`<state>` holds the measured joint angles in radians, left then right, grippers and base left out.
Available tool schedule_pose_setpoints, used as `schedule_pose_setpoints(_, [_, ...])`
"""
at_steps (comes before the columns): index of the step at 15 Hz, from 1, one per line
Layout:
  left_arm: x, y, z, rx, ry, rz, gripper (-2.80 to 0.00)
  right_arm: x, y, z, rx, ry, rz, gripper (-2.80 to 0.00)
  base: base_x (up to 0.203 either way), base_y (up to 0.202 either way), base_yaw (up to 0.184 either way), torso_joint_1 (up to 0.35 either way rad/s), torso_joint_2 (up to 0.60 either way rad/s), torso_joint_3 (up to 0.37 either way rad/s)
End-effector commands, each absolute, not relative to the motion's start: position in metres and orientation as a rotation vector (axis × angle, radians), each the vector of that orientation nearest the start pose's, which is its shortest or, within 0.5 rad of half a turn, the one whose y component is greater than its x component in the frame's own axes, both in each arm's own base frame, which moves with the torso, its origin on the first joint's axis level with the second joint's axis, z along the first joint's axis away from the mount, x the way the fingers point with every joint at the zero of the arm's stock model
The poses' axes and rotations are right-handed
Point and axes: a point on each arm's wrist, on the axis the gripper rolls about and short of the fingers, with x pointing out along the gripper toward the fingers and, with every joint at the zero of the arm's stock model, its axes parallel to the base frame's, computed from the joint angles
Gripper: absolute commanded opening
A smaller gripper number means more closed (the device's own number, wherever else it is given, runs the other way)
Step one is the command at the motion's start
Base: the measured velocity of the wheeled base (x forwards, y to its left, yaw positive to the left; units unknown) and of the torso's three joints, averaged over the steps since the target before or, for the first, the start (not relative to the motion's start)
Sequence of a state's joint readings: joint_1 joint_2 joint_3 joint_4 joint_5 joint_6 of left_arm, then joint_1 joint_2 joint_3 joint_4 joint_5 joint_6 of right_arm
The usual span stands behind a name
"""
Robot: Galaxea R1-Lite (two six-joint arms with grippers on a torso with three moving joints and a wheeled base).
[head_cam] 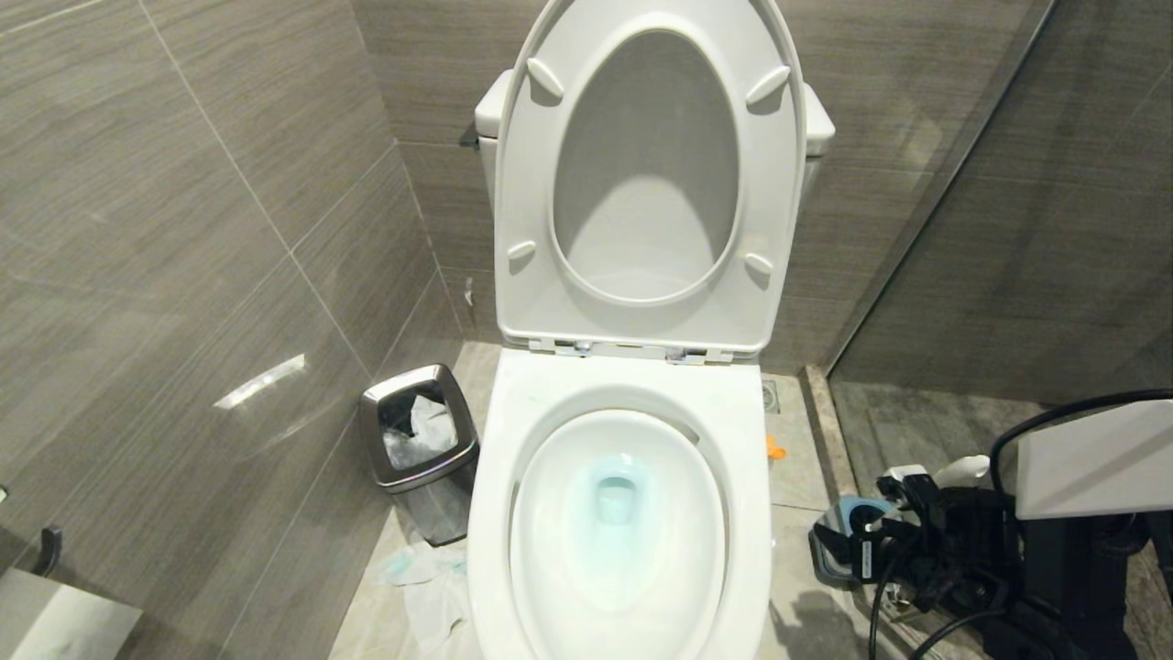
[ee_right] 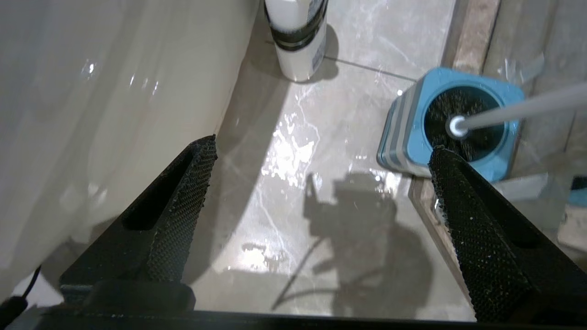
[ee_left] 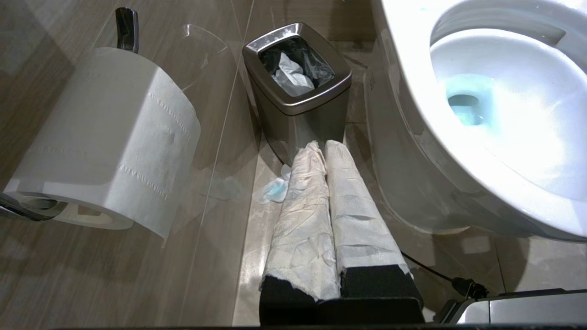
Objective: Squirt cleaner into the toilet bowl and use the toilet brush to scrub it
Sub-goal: Pour in the cleaning agent
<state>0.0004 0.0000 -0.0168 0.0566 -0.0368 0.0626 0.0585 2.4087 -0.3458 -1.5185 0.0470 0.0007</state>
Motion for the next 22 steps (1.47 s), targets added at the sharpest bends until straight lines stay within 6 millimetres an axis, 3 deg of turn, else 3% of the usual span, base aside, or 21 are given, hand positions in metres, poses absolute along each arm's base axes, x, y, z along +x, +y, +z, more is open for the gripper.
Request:
schedule_pose_setpoints(1, [-0.024, -0.001, 0.074, 0.062, 0.039, -0.037, -2.8, 0.284, 0.018, -0.041, -0.005, 0.567, 0.103, 0.0, 0.0, 0.0, 0.0, 0.0, 0.0, 0.0])
schedule_pose_setpoints(6, [-0.024, -0.001, 0.074, 0.062, 0.039, -0.037, -2.8, 0.276, 0.018, -0.025, 0.042, 0.543, 0.073, 0.0, 0.0, 0.0, 0.0, 0.0, 0.0, 0.0])
schedule_pose_setpoints(14, [-0.024, -0.001, 0.074, 0.062, 0.039, -0.037, -2.8, 0.277, 0.024, -0.034, 0.04, 0.57, 0.097, 0.0, 0.0, 0.0, 0.0, 0.0, 0.0, 0.0])
schedule_pose_setpoints(22, [-0.024, -0.001, 0.074, 0.062, 0.039, -0.038, -2.8, 0.271, 0.026, -0.031, 0.031, 0.577, 0.1, 0.0, 0.0, 0.0, 0.0, 0.0, 0.0, 0.0])
